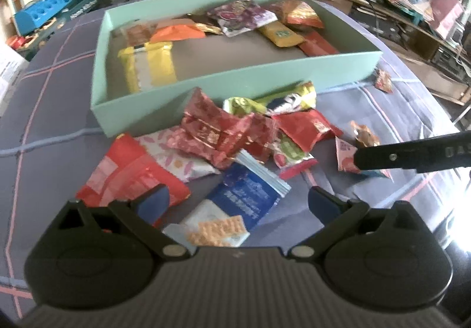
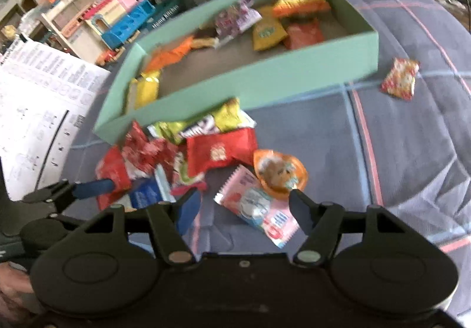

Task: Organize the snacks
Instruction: 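Move both tools back over the snack pile in front of the box, then grasp the pink Glucose candy packet with the right tool while the left tool grasps a blue cracker packet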

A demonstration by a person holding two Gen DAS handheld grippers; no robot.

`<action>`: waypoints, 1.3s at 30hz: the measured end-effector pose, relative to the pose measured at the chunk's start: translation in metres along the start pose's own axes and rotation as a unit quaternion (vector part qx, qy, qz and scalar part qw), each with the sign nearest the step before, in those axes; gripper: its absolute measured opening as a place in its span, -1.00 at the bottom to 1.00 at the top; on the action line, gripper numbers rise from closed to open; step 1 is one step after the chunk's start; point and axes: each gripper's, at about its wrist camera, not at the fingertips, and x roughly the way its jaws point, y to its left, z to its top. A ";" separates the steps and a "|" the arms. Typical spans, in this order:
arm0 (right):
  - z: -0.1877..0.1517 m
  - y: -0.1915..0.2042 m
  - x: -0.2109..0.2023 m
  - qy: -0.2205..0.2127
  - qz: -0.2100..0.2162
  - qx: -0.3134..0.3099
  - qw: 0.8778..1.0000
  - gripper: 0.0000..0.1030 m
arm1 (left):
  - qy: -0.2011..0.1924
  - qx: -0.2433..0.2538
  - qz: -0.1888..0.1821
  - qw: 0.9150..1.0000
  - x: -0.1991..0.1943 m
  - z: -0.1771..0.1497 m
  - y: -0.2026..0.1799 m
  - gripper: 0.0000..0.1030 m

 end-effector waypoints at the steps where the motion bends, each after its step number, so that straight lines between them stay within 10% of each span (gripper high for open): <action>1: -0.001 -0.002 0.001 0.002 -0.001 0.004 1.000 0.32 | 0.002 0.003 -0.007 1.000 0.001 -0.001 -0.001 0.84; 6: 0.001 0.002 0.006 -0.009 -0.008 -0.008 1.000 0.32 | 0.016 0.012 -0.020 1.000 0.007 -0.006 -0.008 0.19; 20: -0.021 0.027 0.003 0.008 0.012 -0.068 0.998 0.11 | 0.006 -0.016 -0.047 0.999 0.003 -0.011 0.000 0.29; 39: -0.028 0.059 0.018 -0.020 -0.058 -0.208 0.976 -0.40 | -0.013 0.062 -0.001 0.998 -0.001 -0.022 -0.017 -0.16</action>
